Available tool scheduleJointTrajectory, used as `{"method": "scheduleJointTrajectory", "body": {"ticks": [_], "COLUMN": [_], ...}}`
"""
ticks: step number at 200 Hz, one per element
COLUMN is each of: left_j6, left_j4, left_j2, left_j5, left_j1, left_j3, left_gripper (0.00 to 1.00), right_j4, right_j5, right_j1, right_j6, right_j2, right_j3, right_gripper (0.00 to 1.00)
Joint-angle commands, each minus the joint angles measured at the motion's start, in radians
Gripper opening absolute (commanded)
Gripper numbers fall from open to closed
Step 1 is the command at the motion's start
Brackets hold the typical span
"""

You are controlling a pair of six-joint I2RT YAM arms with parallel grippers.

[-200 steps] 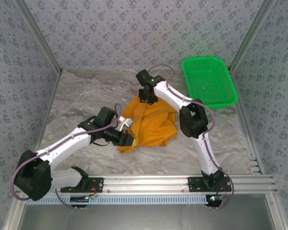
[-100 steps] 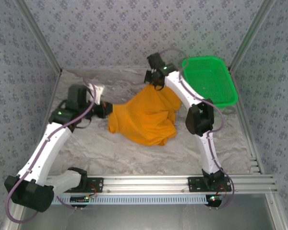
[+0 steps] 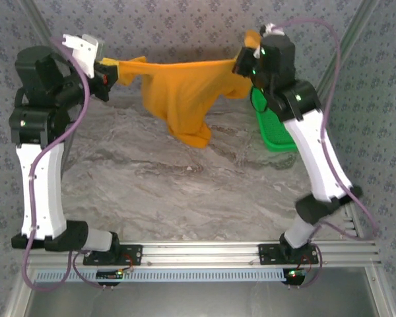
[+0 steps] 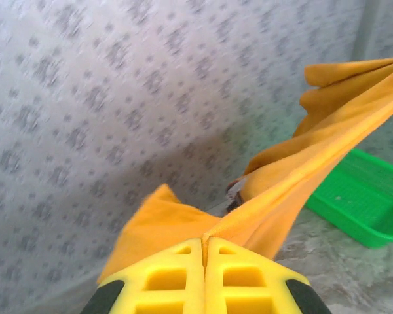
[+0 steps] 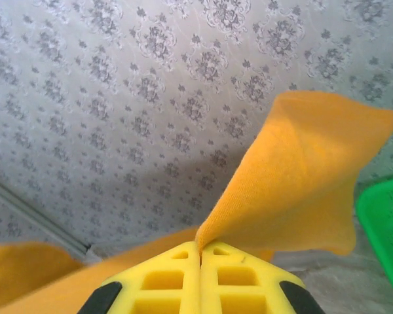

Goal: Fold the inside-out t-shirt

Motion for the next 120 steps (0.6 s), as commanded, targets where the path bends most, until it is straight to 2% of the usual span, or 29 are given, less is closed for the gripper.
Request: {"method": "scheduleJointTrajectory", "body": {"ticks": [1,18,37,56,72,91,107,120], "left_j6": [0.099,0.098,0.031,0.0,0.009,0.033,0.118,0.164], "left_j4": [-0.068,-0.049,0.008,-0.01,-0.03,-0.009,0.07,0.085], "left_j2": [-0.121,-0.239,-0.359,-0.424,-0.457,-0.483,-0.513,-0.493], "left_j5": [0.041,0.022,-0.004,-0.059,-0.183,-0.292,-0.283,-0.296], "left_j1": [-0.061,-0.102,-0.134,-0.18,-0.24,-0.303,-0.375,-0.407], "left_j3": [-0.131,-0.356,-0.611,-0.752,-0.773,-0.707,-0.66,-0.586], "left_gripper": [0.0,0.0,0.0,0.0,0.0,0.0,0.0,0.0], "right_j4": [0.112,0.103,0.078,0.063,0.022,0.036,0.093,0.111], "right_j5": [0.136,0.182,0.225,0.28,0.304,0.335,0.335,0.288], "right_j1": [0.034,0.072,0.146,0.229,0.256,0.257,0.246,0.219], "right_j6": [0.031,0.1,0.169,0.2,0.18,0.11,0.027,-0.012], "right_j2": [-0.169,-0.296,-0.402,-0.479,-0.51,-0.509,-0.479,-0.43], "right_j3": [-0.333,-0.531,-0.741,-0.866,-0.865,-0.794,-0.719,-0.639], "right_gripper": [0.0,0.0,0.0,0.0,0.0,0.0,0.0,0.0]}}
